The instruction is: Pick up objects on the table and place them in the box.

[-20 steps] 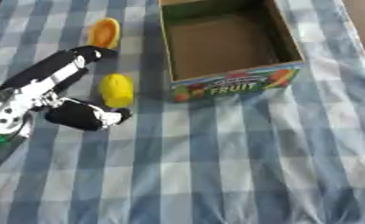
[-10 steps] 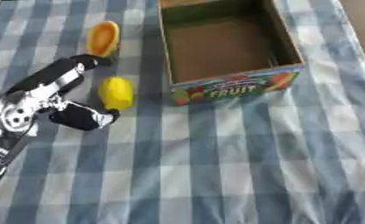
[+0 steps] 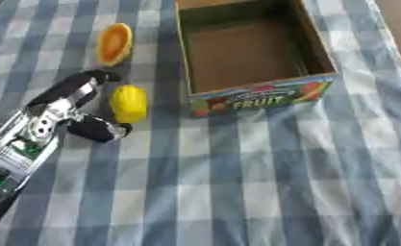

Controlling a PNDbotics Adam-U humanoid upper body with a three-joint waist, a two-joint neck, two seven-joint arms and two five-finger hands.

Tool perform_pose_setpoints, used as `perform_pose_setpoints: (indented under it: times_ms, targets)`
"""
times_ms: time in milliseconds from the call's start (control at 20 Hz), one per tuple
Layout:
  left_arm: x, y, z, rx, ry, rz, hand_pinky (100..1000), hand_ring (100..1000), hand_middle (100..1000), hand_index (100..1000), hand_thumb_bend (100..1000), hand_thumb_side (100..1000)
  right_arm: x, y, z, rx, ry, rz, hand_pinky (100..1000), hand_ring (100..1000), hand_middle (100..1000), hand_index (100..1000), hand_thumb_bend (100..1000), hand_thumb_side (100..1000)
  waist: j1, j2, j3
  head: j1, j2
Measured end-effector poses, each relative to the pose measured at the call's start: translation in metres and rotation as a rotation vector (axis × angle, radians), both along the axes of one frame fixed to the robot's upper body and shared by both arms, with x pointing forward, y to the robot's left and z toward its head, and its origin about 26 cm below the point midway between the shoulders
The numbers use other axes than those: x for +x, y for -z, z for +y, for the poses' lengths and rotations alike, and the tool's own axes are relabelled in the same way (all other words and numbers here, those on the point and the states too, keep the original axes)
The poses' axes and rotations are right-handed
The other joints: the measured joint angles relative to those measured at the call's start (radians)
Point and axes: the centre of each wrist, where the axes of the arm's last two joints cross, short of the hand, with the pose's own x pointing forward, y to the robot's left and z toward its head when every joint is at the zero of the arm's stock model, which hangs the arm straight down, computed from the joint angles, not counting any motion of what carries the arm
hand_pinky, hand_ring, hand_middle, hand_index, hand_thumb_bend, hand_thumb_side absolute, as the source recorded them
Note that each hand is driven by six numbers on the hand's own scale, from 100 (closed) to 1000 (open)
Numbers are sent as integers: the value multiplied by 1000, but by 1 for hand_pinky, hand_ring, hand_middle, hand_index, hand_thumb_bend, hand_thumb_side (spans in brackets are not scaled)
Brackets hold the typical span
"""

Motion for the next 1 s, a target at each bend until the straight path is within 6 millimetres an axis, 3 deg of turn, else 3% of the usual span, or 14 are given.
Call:
perform_pose_setpoints:
  times_ms: [200,600,1000]
  targets:
    - [5,4,1,-1,-13,2,869,947,881,908,375,100,0,1,2,0,-7,5,832,946,734,803,100,595,0,3,-1,3,0]
    - [7,4,1,-49,-50,-61,769,831,743,720,102,100,0,1,2,-2,-11,13,833,948,734,803,100,601,-1,3,1,4,0]
    - [-9,-16,-8,-96,-34,-208,683,747,627,618,100,100,1,2,3,-3,-12,24,833,948,734,804,100,603,2,2,9,3,0]
